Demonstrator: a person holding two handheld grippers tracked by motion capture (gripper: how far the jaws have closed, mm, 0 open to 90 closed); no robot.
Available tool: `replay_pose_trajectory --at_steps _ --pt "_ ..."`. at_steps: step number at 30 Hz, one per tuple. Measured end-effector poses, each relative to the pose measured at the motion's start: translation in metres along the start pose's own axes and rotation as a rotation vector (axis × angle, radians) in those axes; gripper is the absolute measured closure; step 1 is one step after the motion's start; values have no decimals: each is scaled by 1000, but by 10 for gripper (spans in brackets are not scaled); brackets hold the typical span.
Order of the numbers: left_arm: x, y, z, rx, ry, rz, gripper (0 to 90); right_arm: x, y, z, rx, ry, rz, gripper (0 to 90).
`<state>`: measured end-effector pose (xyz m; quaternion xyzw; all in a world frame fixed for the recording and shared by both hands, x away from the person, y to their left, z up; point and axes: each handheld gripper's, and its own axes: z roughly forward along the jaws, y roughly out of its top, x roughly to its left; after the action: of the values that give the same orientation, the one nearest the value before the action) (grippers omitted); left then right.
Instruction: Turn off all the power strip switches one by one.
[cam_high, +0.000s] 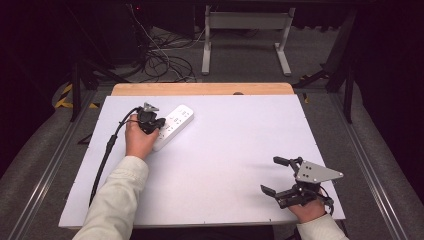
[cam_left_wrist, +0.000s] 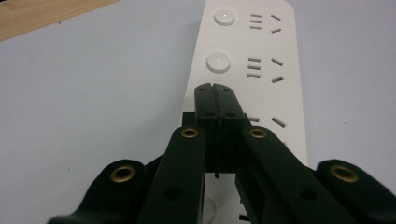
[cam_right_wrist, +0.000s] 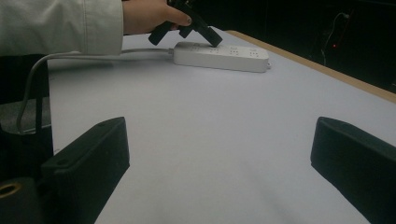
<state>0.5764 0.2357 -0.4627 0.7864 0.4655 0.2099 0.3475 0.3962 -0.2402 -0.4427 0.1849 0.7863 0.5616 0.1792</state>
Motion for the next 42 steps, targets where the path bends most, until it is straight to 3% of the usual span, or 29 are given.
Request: replay_pose_trajectory --at_steps 20,23,24,25,27,28,29,30,32,39,42 --pt "-1 0 0 17 6 -8 900 0 0 0 -4 1 1 50" --pt "1 0 -2 6 -12 -17 900 0 0 -1 -2 -2 0 49" --pt "3 1 -5 7 14 2 900 0 0 -1 -1 0 2 49" --pt "3 1 -5 7 14 2 900 0 0 -1 -1 0 2 49" --pt "5 1 -8 -11 9 -15 900 -1 0 -1 0 -3 1 50" --pt "5 4 -12 -55 -5 -27 900 -1 0 0 -2 0 5 50" --pt "5 4 -12 -55 -5 -27 900 -1 0 0 -2 0 5 50" --pt "3 8 -17 -100 -27 -45 900 -1 -1 0 1 -2 5 49" --pt "1 13 -20 -128 -41 -50 900 -1 -1 0 2 -1 5 49" --pt "1 18 -21 -139 -27 -21 900 -1 -1 -1 -4 -2 4 50" --pt "3 20 -19 -150 -46 -33 900 -2 -1 -1 0 -3 4 49"
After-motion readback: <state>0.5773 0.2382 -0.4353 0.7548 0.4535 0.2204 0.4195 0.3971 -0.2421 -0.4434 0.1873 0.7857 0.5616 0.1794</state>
